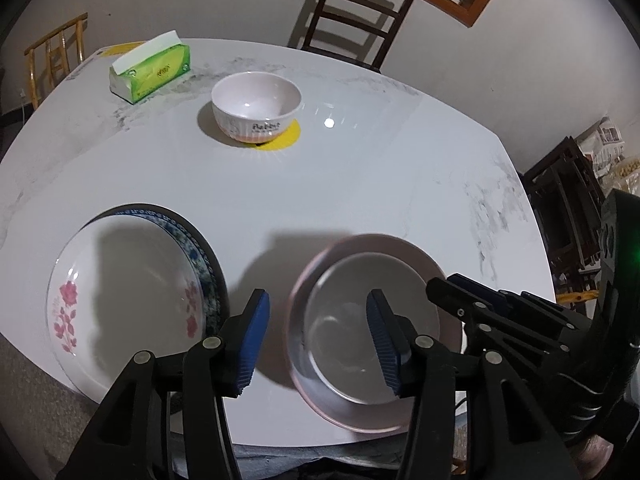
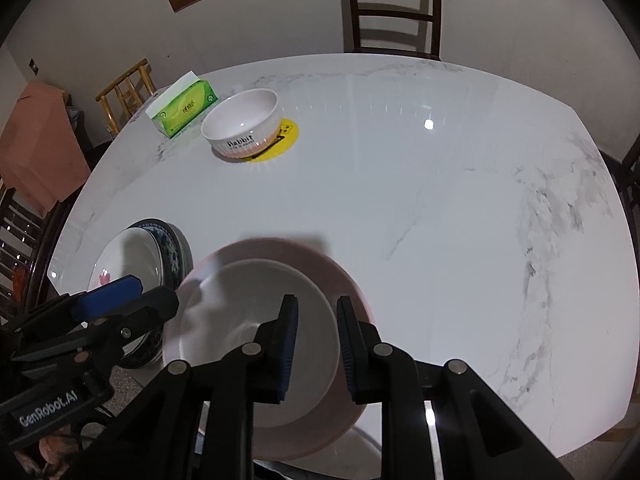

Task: Organize plates and bowls
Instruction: 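Move the left tool to the white 'Rabbit' bowl on the yellow coaster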

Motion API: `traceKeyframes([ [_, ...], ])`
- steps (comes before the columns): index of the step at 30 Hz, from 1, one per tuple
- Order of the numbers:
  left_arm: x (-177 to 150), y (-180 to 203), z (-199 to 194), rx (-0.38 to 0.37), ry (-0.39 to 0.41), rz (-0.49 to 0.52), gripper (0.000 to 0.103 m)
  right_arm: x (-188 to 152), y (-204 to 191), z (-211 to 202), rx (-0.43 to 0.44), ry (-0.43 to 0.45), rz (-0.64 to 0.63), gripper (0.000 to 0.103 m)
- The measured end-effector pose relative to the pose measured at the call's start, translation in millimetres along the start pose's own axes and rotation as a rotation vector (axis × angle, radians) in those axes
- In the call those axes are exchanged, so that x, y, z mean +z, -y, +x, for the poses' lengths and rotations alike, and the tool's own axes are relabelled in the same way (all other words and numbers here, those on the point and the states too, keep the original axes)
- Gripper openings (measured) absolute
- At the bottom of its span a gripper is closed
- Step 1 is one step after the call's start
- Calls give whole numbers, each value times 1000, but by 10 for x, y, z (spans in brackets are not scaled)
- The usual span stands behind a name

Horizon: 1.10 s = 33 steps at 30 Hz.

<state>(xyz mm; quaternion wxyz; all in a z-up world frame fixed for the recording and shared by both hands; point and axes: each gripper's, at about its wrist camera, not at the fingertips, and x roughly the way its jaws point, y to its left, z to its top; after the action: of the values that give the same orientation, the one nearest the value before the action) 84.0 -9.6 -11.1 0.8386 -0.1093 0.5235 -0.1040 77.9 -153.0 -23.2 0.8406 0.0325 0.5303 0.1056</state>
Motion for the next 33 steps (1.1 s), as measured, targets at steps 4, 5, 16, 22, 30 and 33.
traceKeyframes([
  [4,42,-85,1,17,10,-17,46,52,-15,10,8,6,-6,21],
  [5,55,-99,6,23,11,-20,46,68,-19,18,8,6,-8,21],
  [16,209,-341,113,75,8,-70,46,275,-63,148,17,4,-32,21],
  [22,291,-499,201,98,-5,-107,46,449,-46,274,32,-7,-48,21],
  [30,450,-657,292,129,-13,-137,46,636,10,526,48,-65,-67,21],
  [33,535,-730,334,144,-10,-151,46,728,-4,597,48,-64,-93,21],
])
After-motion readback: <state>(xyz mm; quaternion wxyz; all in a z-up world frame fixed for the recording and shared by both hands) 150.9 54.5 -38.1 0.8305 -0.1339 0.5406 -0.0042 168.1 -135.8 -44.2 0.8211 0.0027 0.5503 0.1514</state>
